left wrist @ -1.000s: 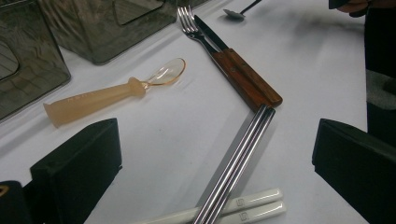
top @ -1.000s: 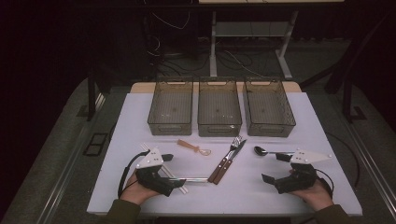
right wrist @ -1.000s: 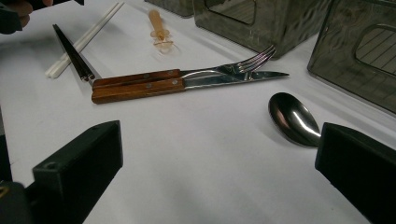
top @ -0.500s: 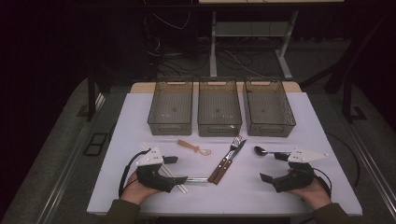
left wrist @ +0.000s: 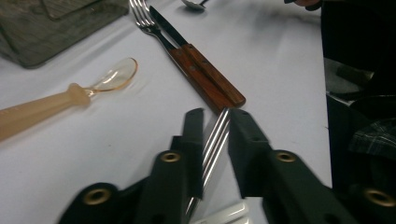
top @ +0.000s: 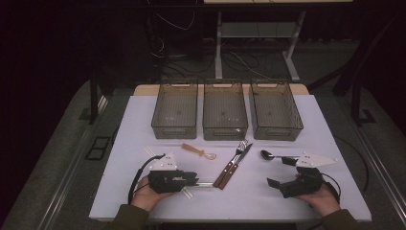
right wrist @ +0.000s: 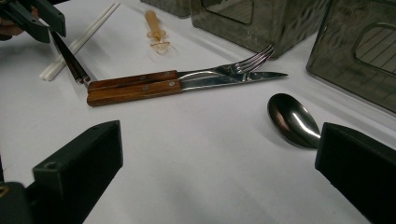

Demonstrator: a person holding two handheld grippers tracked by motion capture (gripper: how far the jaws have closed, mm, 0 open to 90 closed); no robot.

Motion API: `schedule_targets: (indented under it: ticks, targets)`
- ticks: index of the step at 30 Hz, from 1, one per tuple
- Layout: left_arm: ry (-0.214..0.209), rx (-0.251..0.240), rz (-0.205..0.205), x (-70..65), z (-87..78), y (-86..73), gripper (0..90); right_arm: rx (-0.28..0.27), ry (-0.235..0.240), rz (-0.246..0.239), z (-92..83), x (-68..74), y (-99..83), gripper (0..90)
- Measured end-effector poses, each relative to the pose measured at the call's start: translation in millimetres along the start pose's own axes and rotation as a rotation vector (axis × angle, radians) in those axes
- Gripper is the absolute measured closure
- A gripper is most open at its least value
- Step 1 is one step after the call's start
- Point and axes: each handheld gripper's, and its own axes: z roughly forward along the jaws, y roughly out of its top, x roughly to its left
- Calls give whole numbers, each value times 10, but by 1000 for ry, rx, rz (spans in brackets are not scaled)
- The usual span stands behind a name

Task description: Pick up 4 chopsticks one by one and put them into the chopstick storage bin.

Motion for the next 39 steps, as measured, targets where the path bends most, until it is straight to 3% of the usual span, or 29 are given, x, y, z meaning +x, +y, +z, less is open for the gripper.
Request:
schedule_targets:
  ticks: [5, 18, 25, 39]
  targets:
    - [-28, 35, 4, 2, 50, 6, 891, -1, -3, 5, -6, -2, -2, 11]
    - [-64, 149, 58, -67, 253, 5, 893, -5, -3, 5, -6, 1, -4, 11]
    - [-64, 195, 74, -90, 320, -3, 894, -5, -4, 4, -5, 2, -4, 11]
    - [-46, 232, 79, -82, 362, -15, 894, -7, -7, 5, -7, 1, -4, 11]
